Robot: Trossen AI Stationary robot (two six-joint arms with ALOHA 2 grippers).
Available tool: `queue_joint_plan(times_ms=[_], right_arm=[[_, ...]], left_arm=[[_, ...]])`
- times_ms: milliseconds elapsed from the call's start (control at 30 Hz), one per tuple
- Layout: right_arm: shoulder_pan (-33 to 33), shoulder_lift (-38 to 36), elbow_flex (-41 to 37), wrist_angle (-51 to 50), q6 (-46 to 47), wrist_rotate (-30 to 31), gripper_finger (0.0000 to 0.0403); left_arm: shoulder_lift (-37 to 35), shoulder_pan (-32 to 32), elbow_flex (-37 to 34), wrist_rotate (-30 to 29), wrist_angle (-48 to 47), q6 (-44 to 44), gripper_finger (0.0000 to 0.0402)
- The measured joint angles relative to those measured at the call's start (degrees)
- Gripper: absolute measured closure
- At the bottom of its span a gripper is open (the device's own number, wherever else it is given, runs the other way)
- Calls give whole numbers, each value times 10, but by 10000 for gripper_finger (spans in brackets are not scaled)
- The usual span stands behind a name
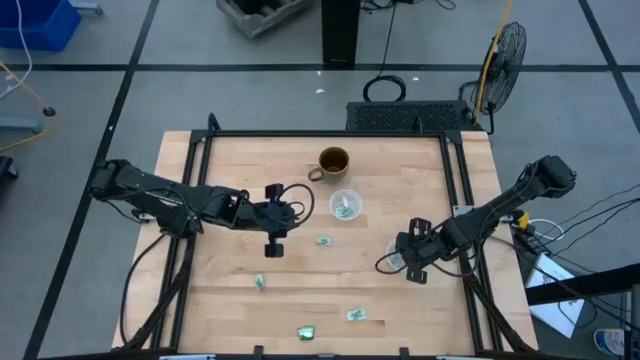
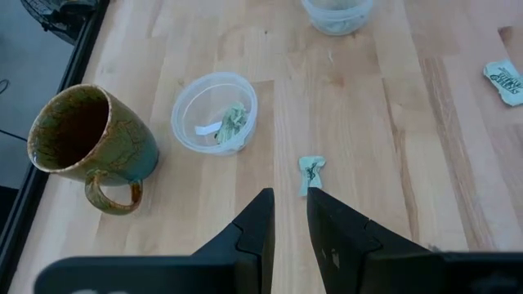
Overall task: Pick and place items into bin
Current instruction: Put the stevia packet into the top transparent bin
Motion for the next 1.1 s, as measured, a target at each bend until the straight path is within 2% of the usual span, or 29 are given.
queue_joint_plan(times_ms=[167,300,500,633,833,1000,1100], right_arm=[[0,0,0,2,-2,17,310],[0,0,0,15,-11,27,290],[0,-25,0,16,-6,-17,287],[-5,-57,0,22,0,-5,296],[-22,-102,1,29,-20,53,306],[-29,-119,1,72,-93,137,307],[-34,-120,1,104,-147,164,308]], left_arm=[[0,0,0,0,0,-1,321],[0,0,0,0,0,-38,321],[9,3,0,0,0,-104,321],[45,7,0,1,3,-126,321],[133,6,-1,16,11,-9,321],[206,7,-1,15,60,31,321],[237,6,-1,15,100,55,321]])
